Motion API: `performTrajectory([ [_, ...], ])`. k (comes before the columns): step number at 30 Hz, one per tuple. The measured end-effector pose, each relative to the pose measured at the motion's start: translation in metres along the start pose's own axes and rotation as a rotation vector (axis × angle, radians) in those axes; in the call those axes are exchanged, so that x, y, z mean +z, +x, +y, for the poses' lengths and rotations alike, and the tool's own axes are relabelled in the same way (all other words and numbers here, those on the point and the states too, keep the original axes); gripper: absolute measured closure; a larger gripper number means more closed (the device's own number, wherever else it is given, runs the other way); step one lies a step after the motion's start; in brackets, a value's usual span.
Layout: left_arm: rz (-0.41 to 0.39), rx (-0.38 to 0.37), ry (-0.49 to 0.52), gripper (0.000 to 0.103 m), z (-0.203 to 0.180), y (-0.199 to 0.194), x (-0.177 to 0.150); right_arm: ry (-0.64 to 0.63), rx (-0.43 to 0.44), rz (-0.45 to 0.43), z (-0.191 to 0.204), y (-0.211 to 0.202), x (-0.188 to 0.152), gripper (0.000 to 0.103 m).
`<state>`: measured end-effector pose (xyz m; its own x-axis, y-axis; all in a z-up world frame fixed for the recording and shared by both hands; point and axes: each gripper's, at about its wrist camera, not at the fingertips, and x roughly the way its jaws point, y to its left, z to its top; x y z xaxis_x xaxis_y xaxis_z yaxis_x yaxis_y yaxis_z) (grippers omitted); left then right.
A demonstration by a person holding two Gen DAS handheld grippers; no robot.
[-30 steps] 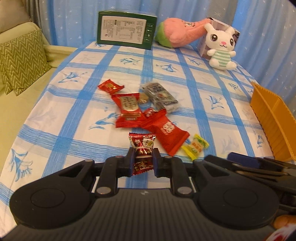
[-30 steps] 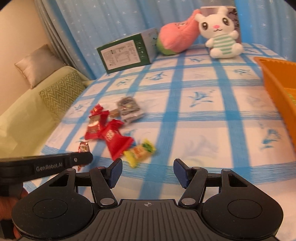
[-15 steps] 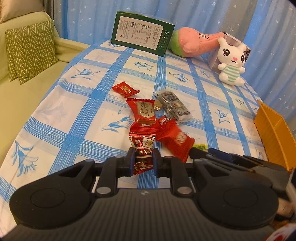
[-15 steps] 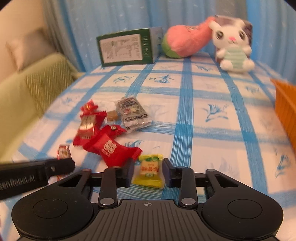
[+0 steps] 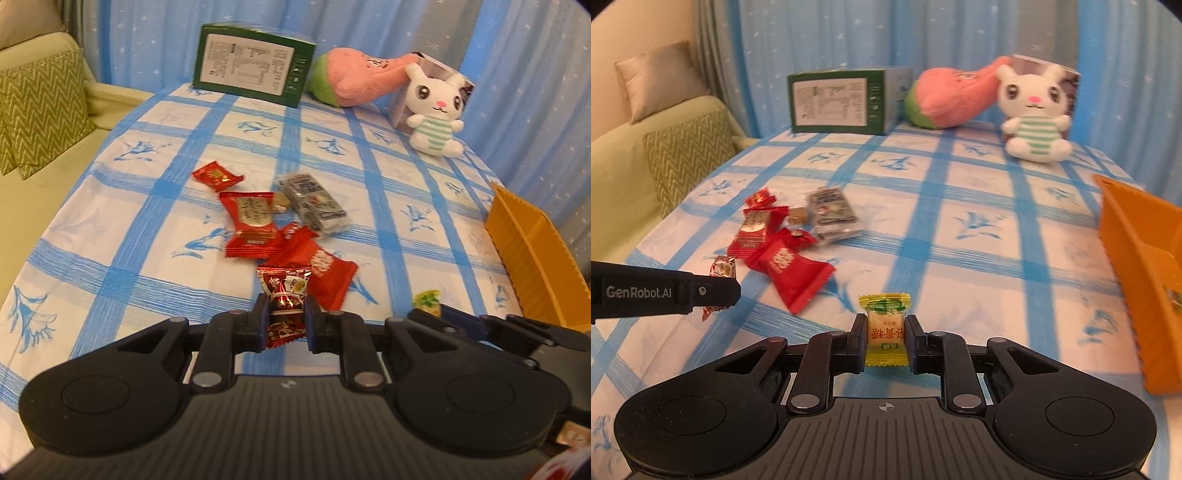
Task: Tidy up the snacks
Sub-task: 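Carry both held candies over the orange tray with both grippers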
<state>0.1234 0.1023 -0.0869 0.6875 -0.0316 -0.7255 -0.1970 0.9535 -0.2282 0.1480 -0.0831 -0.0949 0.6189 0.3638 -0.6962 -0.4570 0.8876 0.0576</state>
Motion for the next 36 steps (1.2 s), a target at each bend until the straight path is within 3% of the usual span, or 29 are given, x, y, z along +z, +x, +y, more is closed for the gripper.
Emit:
performTrajectory([
  [13, -0.028, -0.064, 0.063, 0.086, -0.055, -0.037, 0.002, 0.123, -0.058, -0.048, -0.049, -0.078, -0.005, 0.082],
  [20, -0.033, -0.124, 0.121, 0.086, -0.103, -0.051, 0.005, 0.196, -0.111, -0.074, -0.082, -0.113, -0.006, 0.082],
  [36, 0.004, -0.28, 0.244, 0.086, -0.224, -0.04, 0.016, 0.349, -0.206, -0.093, -0.195, -0.16, 0.003, 0.082],
])
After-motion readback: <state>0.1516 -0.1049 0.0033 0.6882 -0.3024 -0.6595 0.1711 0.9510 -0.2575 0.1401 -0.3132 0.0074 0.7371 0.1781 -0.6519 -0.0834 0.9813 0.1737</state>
